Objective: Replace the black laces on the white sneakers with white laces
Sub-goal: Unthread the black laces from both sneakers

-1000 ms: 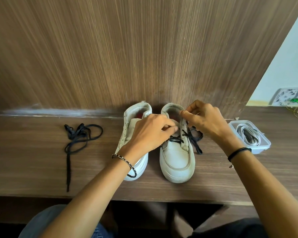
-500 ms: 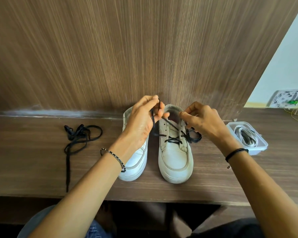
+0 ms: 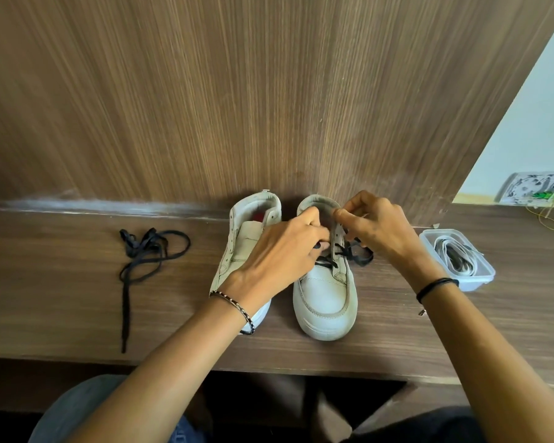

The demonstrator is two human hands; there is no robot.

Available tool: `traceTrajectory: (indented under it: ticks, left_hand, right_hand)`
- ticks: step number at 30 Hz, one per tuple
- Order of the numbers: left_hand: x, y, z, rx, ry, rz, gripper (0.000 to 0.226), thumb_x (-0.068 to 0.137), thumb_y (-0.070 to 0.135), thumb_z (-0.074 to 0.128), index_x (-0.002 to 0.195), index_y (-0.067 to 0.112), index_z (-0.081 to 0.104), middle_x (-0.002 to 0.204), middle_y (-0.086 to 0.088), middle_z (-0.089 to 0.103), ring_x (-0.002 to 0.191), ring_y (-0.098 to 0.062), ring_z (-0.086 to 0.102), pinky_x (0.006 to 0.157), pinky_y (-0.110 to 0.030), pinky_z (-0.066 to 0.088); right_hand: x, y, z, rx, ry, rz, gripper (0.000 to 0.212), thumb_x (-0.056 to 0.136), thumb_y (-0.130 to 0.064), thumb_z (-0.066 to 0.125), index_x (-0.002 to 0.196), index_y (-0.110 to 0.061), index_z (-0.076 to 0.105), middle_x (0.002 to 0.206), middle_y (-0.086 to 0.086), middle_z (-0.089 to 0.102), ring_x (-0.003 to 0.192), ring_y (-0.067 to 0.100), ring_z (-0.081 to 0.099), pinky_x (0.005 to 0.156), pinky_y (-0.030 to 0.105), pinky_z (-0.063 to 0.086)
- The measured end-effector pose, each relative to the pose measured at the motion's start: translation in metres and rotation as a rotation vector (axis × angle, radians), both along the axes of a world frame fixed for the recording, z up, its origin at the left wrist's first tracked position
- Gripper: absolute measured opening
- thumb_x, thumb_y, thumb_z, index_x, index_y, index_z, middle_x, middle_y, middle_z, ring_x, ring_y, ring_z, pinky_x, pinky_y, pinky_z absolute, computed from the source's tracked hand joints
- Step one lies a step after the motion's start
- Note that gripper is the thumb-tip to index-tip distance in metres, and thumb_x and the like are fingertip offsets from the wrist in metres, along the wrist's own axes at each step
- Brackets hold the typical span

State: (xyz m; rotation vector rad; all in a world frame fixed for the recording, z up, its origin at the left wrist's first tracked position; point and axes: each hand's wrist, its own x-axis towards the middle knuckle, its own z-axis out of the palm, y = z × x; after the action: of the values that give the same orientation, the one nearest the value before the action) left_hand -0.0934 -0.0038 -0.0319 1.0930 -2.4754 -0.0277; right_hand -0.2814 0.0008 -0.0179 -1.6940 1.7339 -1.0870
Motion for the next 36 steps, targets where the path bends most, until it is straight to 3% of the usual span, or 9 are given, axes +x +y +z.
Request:
traceTrajectory:
  ticks: [2,8,10,13,16,20,27,30,36]
  left_hand:
    - [-0.001,0.003,-0.001,-0.078,0.035,0.049,0.013,0.101,0.023,0.057,0.101,0.016,0.069,0.107,0.002,0.053,0.075,-0.024,0.061,0.05,-0.031,0.021]
    - [0.0,0.004,0.009,0.001,0.517,0.134,0.011,0.103,0.02,0.053,0.097,0.016,0.062,0.1,0.006,0.056,0.08,-0.01,0.059,0.064,-0.03,0.047]
    - [0.003,0.003,0.014,0.241,0.835,0.162,0.012,0.105,0.018,0.052,0.1,0.014,0.062,0.097,0.005,0.067,0.078,-0.002,0.064,0.07,-0.02,0.051]
    - [0.003,-0.002,0.025,0.712,1.429,0.088,0.015,0.106,0.006,0.048,0.094,0.008,0.055,0.083,0.0,0.071,0.082,-0.014,0.073,0.087,-0.03,0.06]
    - [0.007,-0.006,0.033,0.912,1.675,0.017,0.02,0.106,0.002,0.044,0.089,0.008,0.052,0.073,-0.003,0.055,0.055,-0.011,0.055,0.066,-0.03,0.06]
    - [0.011,-0.007,0.024,0.716,1.065,0.026,0.017,0.104,0.018,0.055,0.089,0.011,0.059,0.072,-0.003,0.053,0.055,-0.007,0.042,0.053,-0.022,0.037]
    - [0.005,0.0,0.002,0.281,0.155,-0.002,0.009,0.093,0.022,0.067,0.087,0.018,0.072,0.075,0.008,0.057,0.071,-0.01,0.058,0.066,-0.03,0.047]
    - [0.002,0.001,0.003,0.154,0.052,0.049,0.021,0.096,0.027,0.063,0.078,0.017,0.069,0.075,0.004,0.055,0.074,-0.018,0.057,0.061,-0.04,0.048]
    - [0.006,0.005,0.007,0.027,0.034,0.131,0.031,0.094,0.035,0.06,0.066,0.023,0.056,0.076,0.007,0.055,0.074,-0.015,0.058,0.05,-0.028,0.027]
  right_hand:
    - [0.0,0.0,0.0,0.005,-0.001,0.002,0.024,0.094,-0.036,0.071,0.097,-0.012,0.066,0.083,0.005,0.075,0.072,0.015,0.072,0.056,0.015,0.054]
    - [-0.002,-0.002,-0.001,0.006,-0.002,-0.005,0.023,0.093,-0.035,0.071,0.096,-0.013,0.066,0.082,0.005,0.075,0.07,0.013,0.072,0.057,0.016,0.054]
    - [-0.002,-0.002,-0.001,0.007,-0.007,-0.002,0.023,0.093,-0.035,0.071,0.096,-0.013,0.066,0.082,0.005,0.075,0.07,0.013,0.072,0.057,0.015,0.053]
    - [-0.002,-0.001,-0.001,0.011,-0.021,-0.001,0.023,0.093,-0.036,0.072,0.095,-0.014,0.066,0.081,0.004,0.075,0.072,0.015,0.073,0.056,0.014,0.052]
    - [-0.001,-0.002,-0.001,0.011,-0.021,0.001,0.023,0.092,-0.037,0.072,0.094,-0.015,0.066,0.08,0.002,0.075,0.069,0.012,0.072,0.055,0.013,0.05]
    - [0.0,-0.002,-0.002,0.004,-0.023,0.008,0.023,0.093,-0.036,0.072,0.095,-0.014,0.065,0.08,0.002,0.074,0.065,0.009,0.071,0.053,0.012,0.048]
    - [0.0,-0.002,-0.003,-0.009,0.018,0.004,0.024,0.093,-0.038,0.071,0.095,-0.015,0.065,0.081,0.003,0.075,0.07,0.013,0.071,0.057,0.016,0.053]
    - [0.0,-0.003,-0.003,-0.006,0.021,0.002,0.025,0.093,-0.039,0.071,0.095,-0.016,0.065,0.082,0.002,0.074,0.072,0.014,0.072,0.057,0.018,0.054]
    - [0.0,-0.002,-0.002,0.005,0.021,0.005,0.024,0.093,-0.038,0.071,0.096,-0.015,0.065,0.083,0.001,0.074,0.069,0.009,0.072,0.056,0.015,0.052]
